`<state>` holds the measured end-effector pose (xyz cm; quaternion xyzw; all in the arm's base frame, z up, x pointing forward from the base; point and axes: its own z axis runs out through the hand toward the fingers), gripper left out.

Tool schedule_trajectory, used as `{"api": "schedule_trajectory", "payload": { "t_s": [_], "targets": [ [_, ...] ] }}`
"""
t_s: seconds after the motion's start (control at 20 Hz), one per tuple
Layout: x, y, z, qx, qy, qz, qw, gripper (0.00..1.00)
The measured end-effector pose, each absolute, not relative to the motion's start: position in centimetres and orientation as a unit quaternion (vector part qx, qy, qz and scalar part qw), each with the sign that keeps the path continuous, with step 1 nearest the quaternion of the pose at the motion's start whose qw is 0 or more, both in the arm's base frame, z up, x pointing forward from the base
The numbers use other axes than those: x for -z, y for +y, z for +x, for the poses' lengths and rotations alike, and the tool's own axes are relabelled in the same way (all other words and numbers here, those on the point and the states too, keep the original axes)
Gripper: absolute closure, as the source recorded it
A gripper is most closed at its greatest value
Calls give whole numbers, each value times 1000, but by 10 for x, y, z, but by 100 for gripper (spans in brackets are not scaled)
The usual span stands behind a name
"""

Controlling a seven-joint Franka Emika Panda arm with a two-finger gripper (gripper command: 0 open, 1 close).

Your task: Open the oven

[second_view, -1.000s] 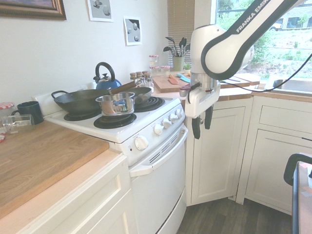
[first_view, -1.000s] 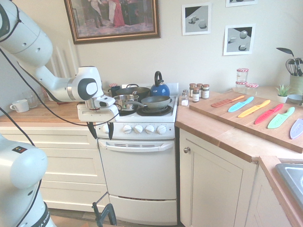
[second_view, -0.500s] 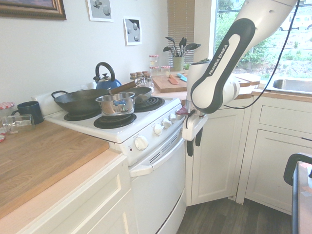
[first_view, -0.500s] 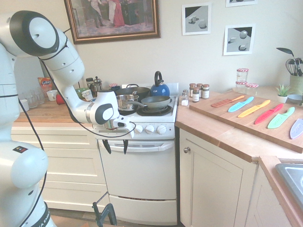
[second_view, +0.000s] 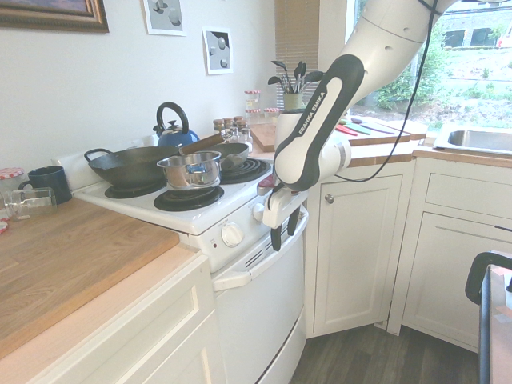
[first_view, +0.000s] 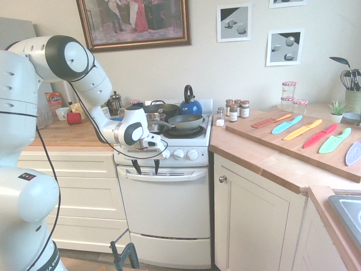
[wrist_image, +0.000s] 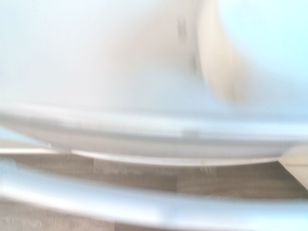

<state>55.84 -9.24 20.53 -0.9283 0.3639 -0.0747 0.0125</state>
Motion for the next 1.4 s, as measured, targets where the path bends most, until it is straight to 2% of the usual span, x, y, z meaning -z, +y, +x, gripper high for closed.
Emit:
{"api": "schedule_trajectory", "payload": {
  "t_s": [0.55, 0.8, 1.0, 1.25, 1.4],
  "targets": [
    [-157, -95, 587, 74, 379, -922, 23, 0],
    [-157, -113, 577, 88, 378, -921, 21, 0],
    [-162, -135, 548, 96, 364, -926, 16, 0],
    [-116, -158, 458, 37, 363, -931, -2, 0],
    [-104, -172, 424, 27, 368, -930, -9, 0]
  ]
}}
